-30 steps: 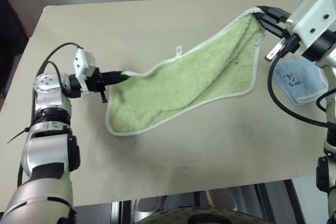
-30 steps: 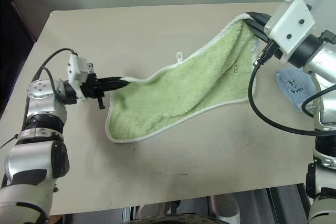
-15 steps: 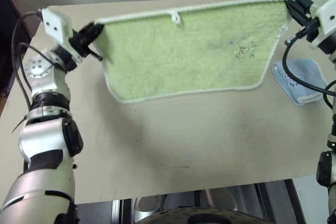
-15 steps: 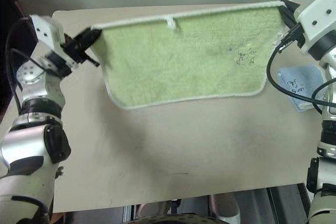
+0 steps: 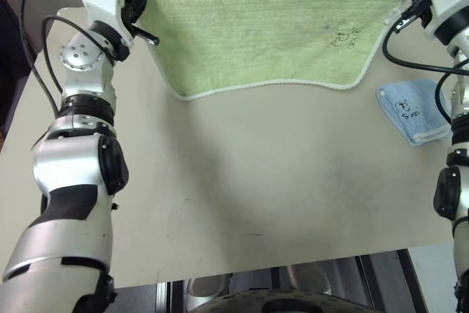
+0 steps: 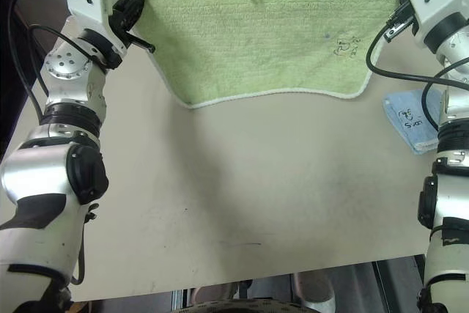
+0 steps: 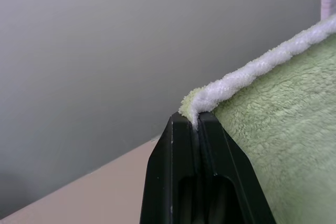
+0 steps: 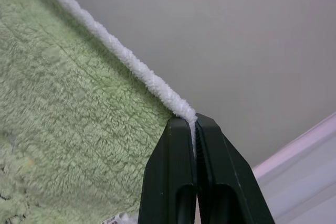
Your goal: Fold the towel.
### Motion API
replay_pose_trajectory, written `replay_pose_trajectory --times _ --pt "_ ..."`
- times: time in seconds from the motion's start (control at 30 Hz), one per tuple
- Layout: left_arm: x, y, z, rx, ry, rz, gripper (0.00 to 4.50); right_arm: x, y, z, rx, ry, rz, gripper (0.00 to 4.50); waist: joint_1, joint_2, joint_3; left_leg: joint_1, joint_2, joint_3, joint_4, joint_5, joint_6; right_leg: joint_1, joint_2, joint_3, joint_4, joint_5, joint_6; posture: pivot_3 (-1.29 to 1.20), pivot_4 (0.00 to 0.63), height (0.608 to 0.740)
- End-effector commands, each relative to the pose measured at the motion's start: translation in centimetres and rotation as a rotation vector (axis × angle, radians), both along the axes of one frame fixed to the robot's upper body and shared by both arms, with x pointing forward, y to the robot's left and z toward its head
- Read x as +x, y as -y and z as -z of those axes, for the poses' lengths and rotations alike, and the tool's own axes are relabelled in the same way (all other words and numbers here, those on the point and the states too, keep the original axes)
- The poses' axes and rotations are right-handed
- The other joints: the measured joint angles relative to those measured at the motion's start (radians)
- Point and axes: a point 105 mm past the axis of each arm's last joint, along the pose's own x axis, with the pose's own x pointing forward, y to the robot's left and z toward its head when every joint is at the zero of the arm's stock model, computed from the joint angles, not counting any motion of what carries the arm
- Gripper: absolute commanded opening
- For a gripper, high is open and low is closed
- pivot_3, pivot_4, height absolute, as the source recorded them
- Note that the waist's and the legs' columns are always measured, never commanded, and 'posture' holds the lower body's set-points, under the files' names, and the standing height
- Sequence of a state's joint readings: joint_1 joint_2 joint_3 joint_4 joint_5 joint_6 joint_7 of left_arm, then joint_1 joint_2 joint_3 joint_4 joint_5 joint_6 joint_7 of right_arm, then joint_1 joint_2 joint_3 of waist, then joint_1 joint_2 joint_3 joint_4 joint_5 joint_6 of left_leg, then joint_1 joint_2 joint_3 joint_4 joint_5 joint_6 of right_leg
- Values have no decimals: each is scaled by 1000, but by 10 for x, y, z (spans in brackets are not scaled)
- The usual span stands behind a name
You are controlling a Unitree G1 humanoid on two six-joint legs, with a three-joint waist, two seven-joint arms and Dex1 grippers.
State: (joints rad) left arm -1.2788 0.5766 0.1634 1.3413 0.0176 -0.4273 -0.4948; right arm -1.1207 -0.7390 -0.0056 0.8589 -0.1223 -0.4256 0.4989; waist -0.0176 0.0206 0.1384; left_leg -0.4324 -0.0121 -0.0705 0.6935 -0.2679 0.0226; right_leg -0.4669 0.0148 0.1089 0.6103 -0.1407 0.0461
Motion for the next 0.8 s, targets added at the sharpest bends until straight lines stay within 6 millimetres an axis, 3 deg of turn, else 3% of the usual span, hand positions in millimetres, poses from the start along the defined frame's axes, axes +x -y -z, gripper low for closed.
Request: replay_pose_trajectory --times 0.03,0.17,0.33,0.5,0.63,0.8 --pt "-4 -15 -31 -14 78 -82 42 -5 11 -26 17 109 45 0 1 0 0 -3 0 0 0 3 -5 -2 0 0 0 0 0 0 150 740" --pt "-13 -15 -61 18 184 -79 42 -7 16 -22 45 115 39 0 2 0 0 -4 0 0 -2 3 -6 -3 -1 -1 -2 0 0 0 150 740" --pt "-22 -23 -60 1 197 -2 42 -18 24 -11 77 122 30 0 3 0 0 -4 0 1 -4 3 -6 -4 -1 -1 -3 0 -1 0 150 740" --pt "-28 -28 -40 -5 124 109 42 -34 21 5 105 67 -41 0 1 1 1 -4 0 2 -4 2 -5 -5 -1 -1 -2 0 -1 0 150 740" --pt "-38 -26 -4 20 -4 295 42 -48 11 27 95 -7 -92 0 -1 1 1 -4 2 1 -3 2 -4 -4 0 -1 -1 -1 -2 0 150 740" --pt "-56 -42 34 -39 -122 409 42 -71 -8 50 126 -111 -180 0 -3 1 1 -4 3 2 3 1 -3 -4 1 -1 3 -1 -2 0 150 740"
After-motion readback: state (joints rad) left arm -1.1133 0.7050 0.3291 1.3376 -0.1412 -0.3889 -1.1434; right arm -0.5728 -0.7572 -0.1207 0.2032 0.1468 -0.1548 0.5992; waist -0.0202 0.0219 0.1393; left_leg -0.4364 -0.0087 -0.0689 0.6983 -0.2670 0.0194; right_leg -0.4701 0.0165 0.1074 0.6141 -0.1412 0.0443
